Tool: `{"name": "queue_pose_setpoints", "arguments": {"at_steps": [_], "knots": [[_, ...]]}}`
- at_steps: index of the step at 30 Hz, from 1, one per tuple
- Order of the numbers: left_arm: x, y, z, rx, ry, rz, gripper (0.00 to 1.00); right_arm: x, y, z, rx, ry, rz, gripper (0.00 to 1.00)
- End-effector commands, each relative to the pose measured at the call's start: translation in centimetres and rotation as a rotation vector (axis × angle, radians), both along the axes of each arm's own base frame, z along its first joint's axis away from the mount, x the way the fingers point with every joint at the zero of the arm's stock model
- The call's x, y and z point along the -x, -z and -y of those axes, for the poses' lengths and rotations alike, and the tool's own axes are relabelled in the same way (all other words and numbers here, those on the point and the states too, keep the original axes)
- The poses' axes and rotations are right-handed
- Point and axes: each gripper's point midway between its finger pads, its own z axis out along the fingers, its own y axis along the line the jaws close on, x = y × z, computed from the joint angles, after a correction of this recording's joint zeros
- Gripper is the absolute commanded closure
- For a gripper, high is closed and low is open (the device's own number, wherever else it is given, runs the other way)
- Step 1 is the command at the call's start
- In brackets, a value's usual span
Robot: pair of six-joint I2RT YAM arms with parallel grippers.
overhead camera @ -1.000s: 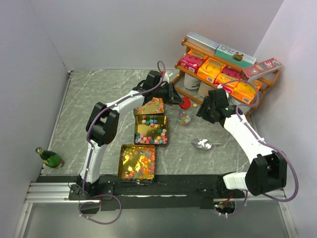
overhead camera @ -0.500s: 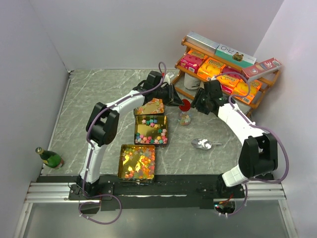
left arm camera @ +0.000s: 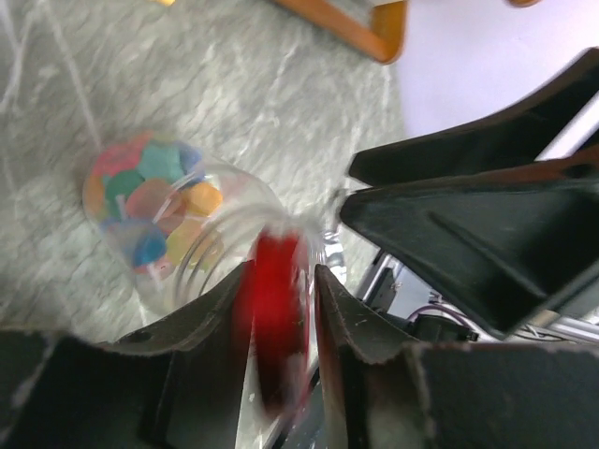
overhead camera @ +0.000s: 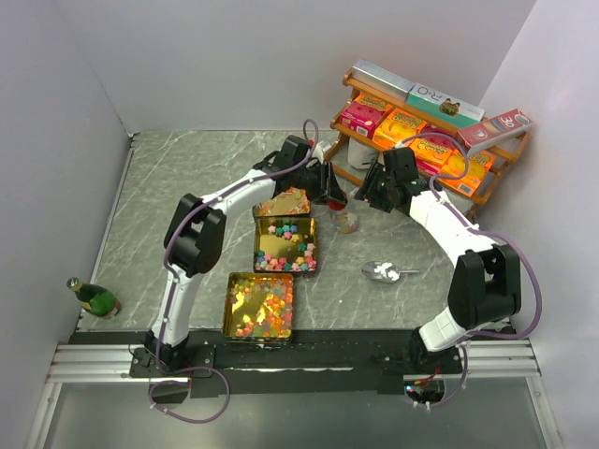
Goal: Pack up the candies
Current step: Close the bottle lid on the packing bottle.
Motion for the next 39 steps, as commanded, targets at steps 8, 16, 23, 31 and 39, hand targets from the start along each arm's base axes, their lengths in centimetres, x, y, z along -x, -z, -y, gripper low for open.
{"name": "queue_pose_setpoints", "arguments": {"at_steps": [8,16,23,31,39], "knots": [[0.0,-0.7,0.4,-0.049,0.001,0.039,0.64,-0.9,-1.0,-0.2,-0.013,-0.009,0.047,0.41],[0.0,-2.2,0.8,-0.032,-0.001,0.056,0.61,-0.4,-0.9,-0.1,-0.021,-0.004,0.047,0.41],[0.1,-3.0,1.0,-0.033,-0.007,0.072,0.59,-0.2,-1.0,-0.1,-0.024,-0.007,0.051,0.41],[0.0,-2.8,0.6,-0.066,-0.033,0.072,0.59,-0.1,-1.4,0.2,-0.013,0.005,0.065,0.41],[0.0,-3.8,0.5,-0.064,-0.051,0.089,0.59,-0.2,-3.4,0.7,-0.015,0.023,0.124,0.41]]}}
